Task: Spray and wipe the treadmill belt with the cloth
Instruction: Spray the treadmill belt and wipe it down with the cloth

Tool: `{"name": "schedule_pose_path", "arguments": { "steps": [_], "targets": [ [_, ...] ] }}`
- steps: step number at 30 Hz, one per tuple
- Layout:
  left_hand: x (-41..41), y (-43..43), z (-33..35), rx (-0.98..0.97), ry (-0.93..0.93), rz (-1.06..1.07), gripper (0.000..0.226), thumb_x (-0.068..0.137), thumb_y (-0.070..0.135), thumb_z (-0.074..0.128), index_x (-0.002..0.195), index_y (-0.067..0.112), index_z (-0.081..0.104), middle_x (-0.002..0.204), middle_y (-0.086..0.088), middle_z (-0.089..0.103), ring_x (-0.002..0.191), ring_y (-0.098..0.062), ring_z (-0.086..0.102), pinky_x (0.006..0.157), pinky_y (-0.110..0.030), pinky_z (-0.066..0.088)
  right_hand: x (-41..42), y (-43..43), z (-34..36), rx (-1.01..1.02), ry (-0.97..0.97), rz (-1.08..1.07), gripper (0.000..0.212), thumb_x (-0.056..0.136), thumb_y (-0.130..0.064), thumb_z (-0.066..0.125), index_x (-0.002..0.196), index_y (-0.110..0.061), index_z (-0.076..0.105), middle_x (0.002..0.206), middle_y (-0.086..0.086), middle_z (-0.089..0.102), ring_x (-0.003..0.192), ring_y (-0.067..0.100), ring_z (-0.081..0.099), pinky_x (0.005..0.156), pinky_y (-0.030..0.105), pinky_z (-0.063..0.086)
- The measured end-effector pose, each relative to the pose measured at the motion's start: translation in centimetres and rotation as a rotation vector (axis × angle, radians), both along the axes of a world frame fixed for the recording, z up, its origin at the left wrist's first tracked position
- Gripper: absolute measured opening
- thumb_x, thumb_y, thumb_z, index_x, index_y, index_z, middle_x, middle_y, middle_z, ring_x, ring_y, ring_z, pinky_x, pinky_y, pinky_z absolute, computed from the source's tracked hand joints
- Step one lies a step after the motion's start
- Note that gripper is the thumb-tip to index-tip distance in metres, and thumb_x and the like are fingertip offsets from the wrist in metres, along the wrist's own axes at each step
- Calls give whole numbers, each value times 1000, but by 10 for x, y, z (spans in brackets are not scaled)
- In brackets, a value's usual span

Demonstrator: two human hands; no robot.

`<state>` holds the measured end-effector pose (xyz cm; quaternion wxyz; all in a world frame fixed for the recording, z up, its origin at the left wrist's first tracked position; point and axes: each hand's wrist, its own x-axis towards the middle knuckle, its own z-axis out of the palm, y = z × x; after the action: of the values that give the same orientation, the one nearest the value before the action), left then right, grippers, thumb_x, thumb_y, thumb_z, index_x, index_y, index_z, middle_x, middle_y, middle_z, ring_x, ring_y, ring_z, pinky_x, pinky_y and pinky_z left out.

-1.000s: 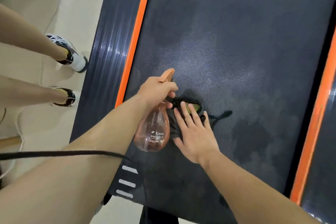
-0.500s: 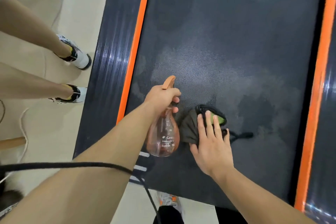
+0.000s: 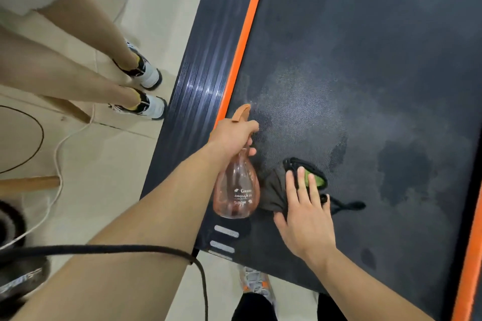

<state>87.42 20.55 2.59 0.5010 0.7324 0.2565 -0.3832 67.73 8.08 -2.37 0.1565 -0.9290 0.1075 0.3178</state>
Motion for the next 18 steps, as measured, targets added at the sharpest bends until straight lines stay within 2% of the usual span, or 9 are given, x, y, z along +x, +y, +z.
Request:
{"name": "schedule_pose_path", "arguments": {
  "steps": [2,4,5,6,8,11,14,16,18],
  "targets": [
    [3,6,1,34,-11,-23,37,84,21,66,114,42,60,60,-3,58,50,-21,64,71,-31,60,-2,0,-4,2,-7,-12,92,98,-55,40,157,-27,-25,164,-1,-32,147,16,-30,125,57,7],
    [2,13,2,24,25,-10,23,86,20,68,108,27,68,65,-7,62,51,-22,64,61,-29,57,-3,0,-8,-2,-13,-21,93,96,-56,40,157,-27,-24,165,0,-31,152,19,-25,124,57,6],
    [0,17,3,10,53,13,10,87,19,69,97,16,69,70,-9,65,51,-21,62,53,-26,54,-4,0,-9,-8,-8,-18,93,96,-56,40,156,-27,-26,165,0,-31,153,21,-24,124,57,6],
    [-2,22,3,4,82,26,8,88,18,71,89,11,68,75,-10,67,51,-20,61,49,-26,51,-4,1,-10,-15,-2,-18,94,96,-56,40,154,-27,-28,164,1,-31,154,22,-23,124,57,6],
    [-7,32,1,30,121,32,12,87,18,72,83,8,67,76,-9,69,50,-21,61,51,-26,50,-5,3,-12,-25,-5,-25,95,95,-56,41,155,-26,-26,165,2,-30,155,24,-19,124,58,9],
    [-17,46,3,83,128,-1,13,83,18,69,76,7,65,63,-7,65,49,-23,63,61,-33,52,-5,8,-11,-48,-40,-45,95,91,-54,43,159,-23,-16,168,4,-19,157,26,-9,122,61,16],
    [-24,55,2,82,108,5,9,84,18,70,86,9,69,63,-6,66,52,-25,63,69,-38,54,3,10,-5,-29,-4,10,94,94,-54,42,156,-25,-22,165,2,-27,155,23,-18,124,59,11],
    [-23,59,1,54,95,24,13,87,19,70,100,18,72,77,-9,73,56,-24,63,62,-31,55,25,9,-4,-8,-44,77,92,94,-55,40,159,-25,-17,166,1,-25,154,22,-19,124,59,9],
    [-19,64,1,23,100,39,19,88,22,70,105,13,72,90,-10,76,58,-24,64,60,-29,53,63,7,-11,29,-75,153,91,91,-58,36,161,-26,-13,167,0,-24,156,23,-17,125,60,8]
  ]
}}
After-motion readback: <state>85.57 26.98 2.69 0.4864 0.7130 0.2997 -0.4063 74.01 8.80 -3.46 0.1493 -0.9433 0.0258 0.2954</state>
